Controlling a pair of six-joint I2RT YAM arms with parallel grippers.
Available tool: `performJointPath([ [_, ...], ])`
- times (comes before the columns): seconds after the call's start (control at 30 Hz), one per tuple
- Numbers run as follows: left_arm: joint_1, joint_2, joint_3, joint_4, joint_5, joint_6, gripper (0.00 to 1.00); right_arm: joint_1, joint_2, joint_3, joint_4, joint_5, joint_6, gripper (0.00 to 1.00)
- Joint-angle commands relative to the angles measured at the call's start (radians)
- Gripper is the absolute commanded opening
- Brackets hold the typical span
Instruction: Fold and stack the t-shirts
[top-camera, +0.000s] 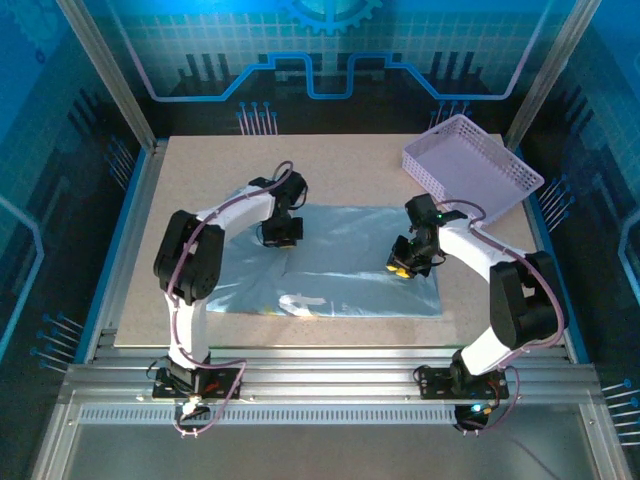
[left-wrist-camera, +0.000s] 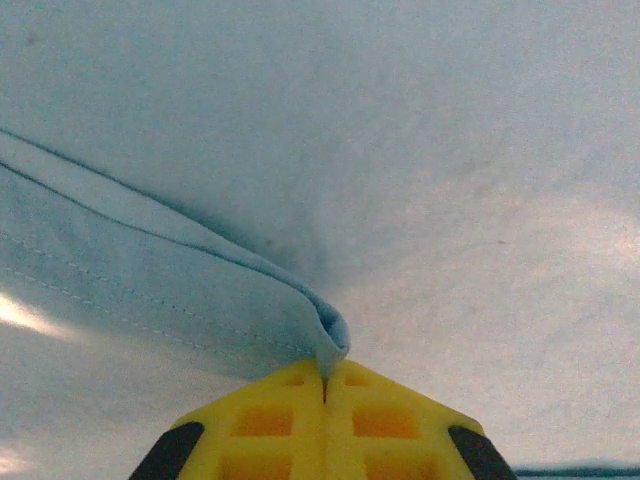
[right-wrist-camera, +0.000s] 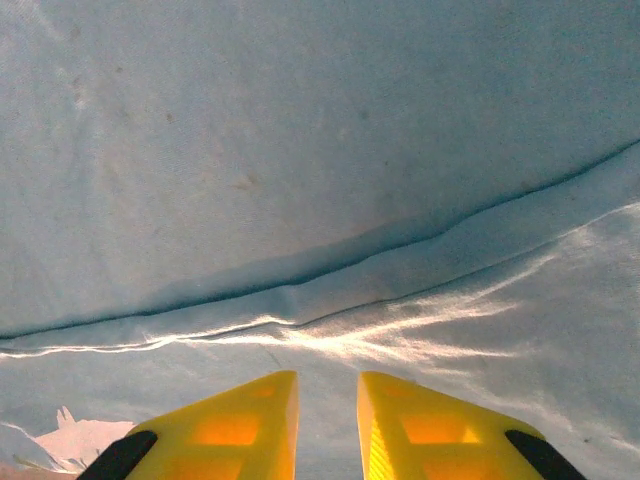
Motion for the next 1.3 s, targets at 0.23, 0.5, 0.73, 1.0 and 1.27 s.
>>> performJointPath([
  [0.23, -0.021, -0.033, -0.003, -0.098, -0.166, 0.037, 0.55, -0.011, 0.006, -0.004, -0.020, -0.017, -0.016, 0.31],
  [0.5, 0.176, -0.354, -0.360, -0.036, -0.019, -0.344, 0.33, -0.014, -0.031, -0.061, -0.027, 0.030, 0.042, 0.29],
  [0.73, 0.380, -0.357, -0.554, 0.087, 0.069, -0.558, 0.23, 0.015, 0.101, -0.020, -0.059, 0.059, 0.049, 0.28],
  [1.0, 0.505, -0.412, -0.733, 0.080, 0.014, -0.720, 0.23, 0.121, 0.264, 0.064, -0.171, 0.090, 0.054, 0.29],
  [1.27, 0.680, -0.497, -0.755, 0.041, -0.057, -0.658, 0.24, 0.201, 0.303, 0.094, -0.175, -0.046, 0.093, 0.30],
])
